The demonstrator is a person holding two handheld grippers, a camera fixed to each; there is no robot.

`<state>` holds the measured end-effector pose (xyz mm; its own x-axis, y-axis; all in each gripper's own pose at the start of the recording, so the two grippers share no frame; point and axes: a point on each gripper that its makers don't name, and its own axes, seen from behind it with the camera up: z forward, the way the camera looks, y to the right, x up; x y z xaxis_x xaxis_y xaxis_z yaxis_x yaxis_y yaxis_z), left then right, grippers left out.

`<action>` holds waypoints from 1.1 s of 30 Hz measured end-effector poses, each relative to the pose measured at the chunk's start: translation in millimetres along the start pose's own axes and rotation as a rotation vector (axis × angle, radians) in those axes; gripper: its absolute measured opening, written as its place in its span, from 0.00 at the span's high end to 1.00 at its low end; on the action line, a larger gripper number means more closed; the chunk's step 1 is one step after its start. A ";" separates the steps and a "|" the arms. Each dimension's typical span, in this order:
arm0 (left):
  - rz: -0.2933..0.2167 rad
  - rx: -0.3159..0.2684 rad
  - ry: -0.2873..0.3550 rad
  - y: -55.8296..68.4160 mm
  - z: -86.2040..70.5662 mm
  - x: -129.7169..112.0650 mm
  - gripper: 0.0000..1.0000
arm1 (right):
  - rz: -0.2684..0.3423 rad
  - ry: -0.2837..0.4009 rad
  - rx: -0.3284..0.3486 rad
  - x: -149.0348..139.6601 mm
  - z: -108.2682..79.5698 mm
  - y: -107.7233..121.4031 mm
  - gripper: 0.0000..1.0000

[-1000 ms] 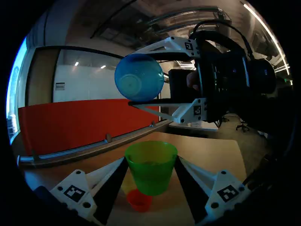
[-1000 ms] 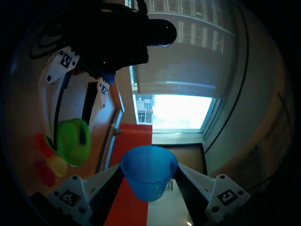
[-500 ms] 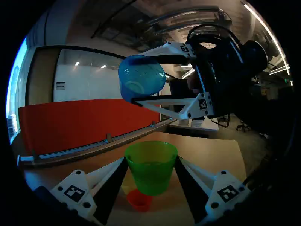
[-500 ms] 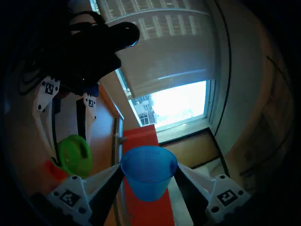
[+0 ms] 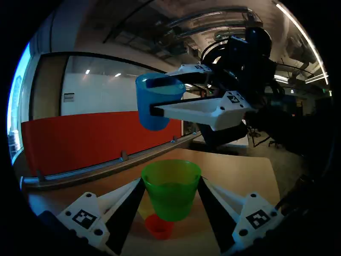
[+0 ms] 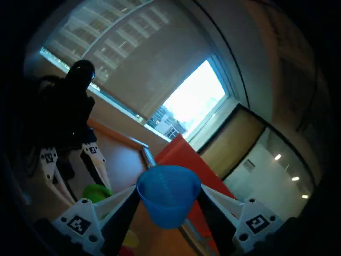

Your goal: Pour water

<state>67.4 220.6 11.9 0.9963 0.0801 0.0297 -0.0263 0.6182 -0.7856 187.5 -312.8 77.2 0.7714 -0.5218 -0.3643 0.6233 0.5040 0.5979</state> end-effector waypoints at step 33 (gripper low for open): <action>0.046 0.013 -0.111 -6.3 -2.3 -20.0 0.15 | 0.612 -0.057 0.134 -37.5 -29.8 -21.1 0.10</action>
<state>47.9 213.3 14.8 0.9791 0.1938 0.0624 -0.0733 0.6218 -0.7797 149.2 -283.4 56.9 0.9729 -0.2039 0.1095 0.0461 0.6342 0.7718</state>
